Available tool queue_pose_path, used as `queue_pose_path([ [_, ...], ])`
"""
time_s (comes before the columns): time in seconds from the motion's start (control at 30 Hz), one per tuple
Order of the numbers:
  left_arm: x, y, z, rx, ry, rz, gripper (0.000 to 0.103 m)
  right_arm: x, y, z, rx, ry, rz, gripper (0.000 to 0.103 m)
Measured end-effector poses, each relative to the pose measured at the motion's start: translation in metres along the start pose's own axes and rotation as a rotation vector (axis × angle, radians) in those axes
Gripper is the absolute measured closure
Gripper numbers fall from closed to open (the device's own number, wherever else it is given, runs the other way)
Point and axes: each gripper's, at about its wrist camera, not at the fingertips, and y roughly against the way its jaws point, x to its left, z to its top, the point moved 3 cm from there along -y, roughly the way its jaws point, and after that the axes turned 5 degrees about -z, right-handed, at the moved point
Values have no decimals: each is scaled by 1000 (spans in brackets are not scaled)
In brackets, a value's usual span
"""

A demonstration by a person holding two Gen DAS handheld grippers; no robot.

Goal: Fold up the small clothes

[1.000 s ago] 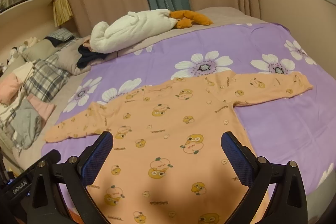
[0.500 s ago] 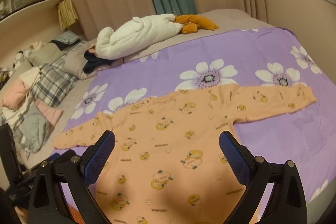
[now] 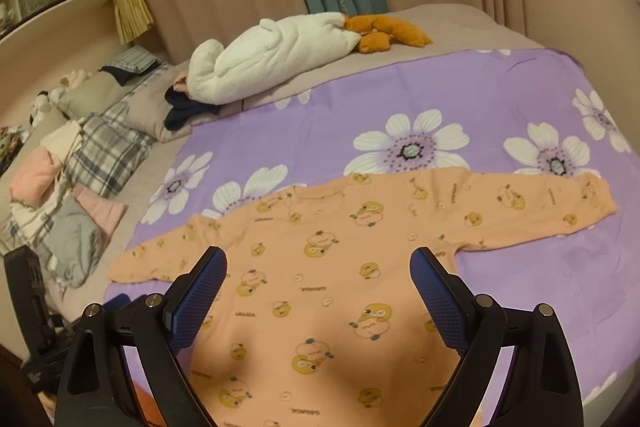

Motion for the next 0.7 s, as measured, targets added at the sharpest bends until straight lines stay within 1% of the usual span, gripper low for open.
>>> queue_pose_path([
  [0.07,1,0,1,4,2,-6,4,-1,-2,0,9,-8,-6,10],
  [0.17,3,0,0,9,0,-6,4,-4,-4,2,19,-17,-20,14],
  [0.3,6,-1,0,13,10,-2,5,-13,-5,4,29,-34,-40,14],
  [0.43,7,-2,-1,16,23,-5,5,-21,-4,2,34,-70,-42,15],
  [0.5,7,-4,-2,19,25,-4,5,-23,-3,2,32,-78,-46,19],
  [0.7,7,-7,-5,24,41,11,5,-36,-2,4,27,-98,-48,19],
])
